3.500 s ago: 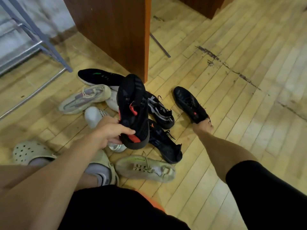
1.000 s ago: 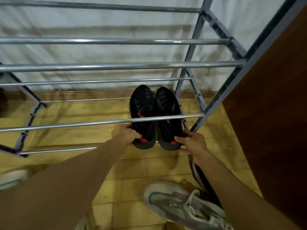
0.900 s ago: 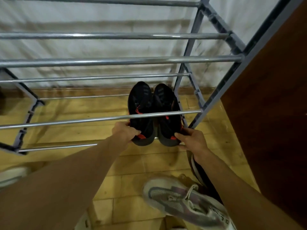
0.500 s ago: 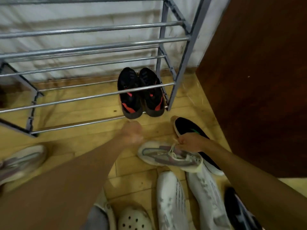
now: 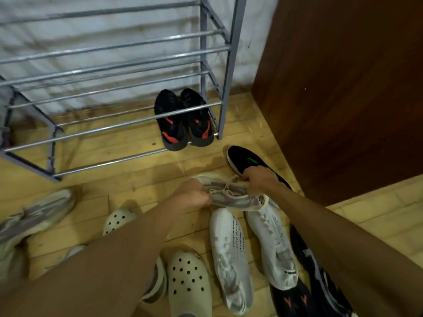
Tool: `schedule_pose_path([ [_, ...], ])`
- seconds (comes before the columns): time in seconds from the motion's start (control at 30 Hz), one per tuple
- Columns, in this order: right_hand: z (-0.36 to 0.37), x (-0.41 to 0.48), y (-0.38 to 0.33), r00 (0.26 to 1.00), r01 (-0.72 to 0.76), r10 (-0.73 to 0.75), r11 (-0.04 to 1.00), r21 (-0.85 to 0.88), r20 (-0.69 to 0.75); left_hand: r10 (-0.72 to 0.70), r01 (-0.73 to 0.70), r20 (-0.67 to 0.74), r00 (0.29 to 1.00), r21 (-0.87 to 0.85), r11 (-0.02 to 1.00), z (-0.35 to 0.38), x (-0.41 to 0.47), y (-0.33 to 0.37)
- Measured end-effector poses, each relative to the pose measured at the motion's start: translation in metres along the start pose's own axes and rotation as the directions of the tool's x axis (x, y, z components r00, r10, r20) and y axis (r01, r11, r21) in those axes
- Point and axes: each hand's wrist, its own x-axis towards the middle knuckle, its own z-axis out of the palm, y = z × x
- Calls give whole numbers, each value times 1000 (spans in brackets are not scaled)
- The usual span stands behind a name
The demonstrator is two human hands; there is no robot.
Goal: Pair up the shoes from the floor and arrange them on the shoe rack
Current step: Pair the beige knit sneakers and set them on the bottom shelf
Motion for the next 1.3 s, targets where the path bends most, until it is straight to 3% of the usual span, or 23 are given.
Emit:
schedule_pose_path([
  [0.13,-41,-41,0,999,38,-33,979,198,-26,-27,23,-80,996,-53,998,-24,-38,17],
  [0.27,-92,-94,-30,986,163,-124,808,567,-107,-35,4,-122,992,-242,970,-56,-105,33],
  [0.4,-140,-155,-79,951,306,-203,694,651,-231,-35,-166,-321,946,-576,800,-92,-180,38],
  [0.6,-189,-240,-172,864,502,-351,548,669,-361,-79,-448,-588,805,-689,570,-152,-282,2],
  [0.77,-198,-289,-261,780,625,-478,619,475,-404,-142,-562,-717,683,-639,526,-184,-351,-53],
  [0.9,-176,-306,-336,753,656,-540,654,377,-376,-286,-575,-739,610,-661,482,-187,-380,-119],
  [1.17,-80,-304,-446,795,600,-587,725,338,-152,-418,-550,-551,722,-824,136,-125,-387,-277],
  [1.3,-20,-286,-470,832,525,-553,771,362,-28,-459,-443,-449,767,-887,127,-84,-371,-339],
])
